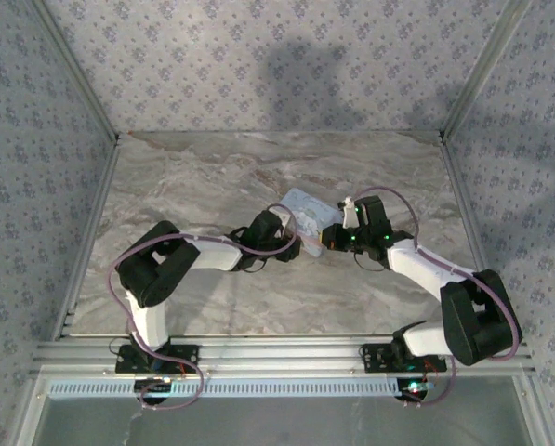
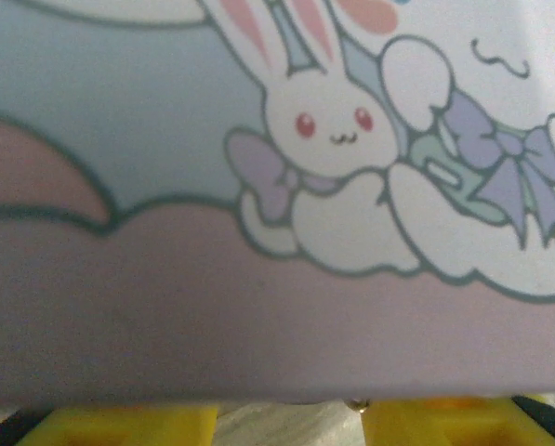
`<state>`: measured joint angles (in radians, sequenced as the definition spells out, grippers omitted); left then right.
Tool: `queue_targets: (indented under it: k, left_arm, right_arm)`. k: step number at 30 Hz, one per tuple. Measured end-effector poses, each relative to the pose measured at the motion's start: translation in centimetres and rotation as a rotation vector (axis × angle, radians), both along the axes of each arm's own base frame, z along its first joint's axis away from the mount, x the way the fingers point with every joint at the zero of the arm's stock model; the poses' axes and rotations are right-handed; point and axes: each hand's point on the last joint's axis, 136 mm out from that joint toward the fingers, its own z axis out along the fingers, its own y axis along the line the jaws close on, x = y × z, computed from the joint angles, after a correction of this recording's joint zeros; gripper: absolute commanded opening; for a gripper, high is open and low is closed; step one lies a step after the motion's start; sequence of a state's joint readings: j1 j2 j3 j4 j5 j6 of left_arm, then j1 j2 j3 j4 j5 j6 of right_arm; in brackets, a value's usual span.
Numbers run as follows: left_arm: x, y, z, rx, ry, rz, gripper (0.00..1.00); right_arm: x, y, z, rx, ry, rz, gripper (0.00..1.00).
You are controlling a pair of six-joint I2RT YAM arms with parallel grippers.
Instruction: Unlock the padlock with the key
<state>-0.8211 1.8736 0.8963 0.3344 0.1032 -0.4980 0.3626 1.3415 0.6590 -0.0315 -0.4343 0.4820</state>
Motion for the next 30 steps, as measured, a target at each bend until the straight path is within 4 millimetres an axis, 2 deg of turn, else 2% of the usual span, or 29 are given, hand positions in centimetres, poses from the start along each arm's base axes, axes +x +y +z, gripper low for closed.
queue_targets:
  k: [9,30]
  left_arm:
    - [0.09,-0.40,0.14,-0.012,-0.008,-0.002,0.24]
    - [-0.33,-0.61,0.20,-0.028,-0.014,0.007,0.25]
  right_arm:
    - [-0.06,0.23,0.06,-0.001,0.002,0.007,0.00]
    - [-0.05,0.37,0.06,-0.002,0.003,0.011,0.00]
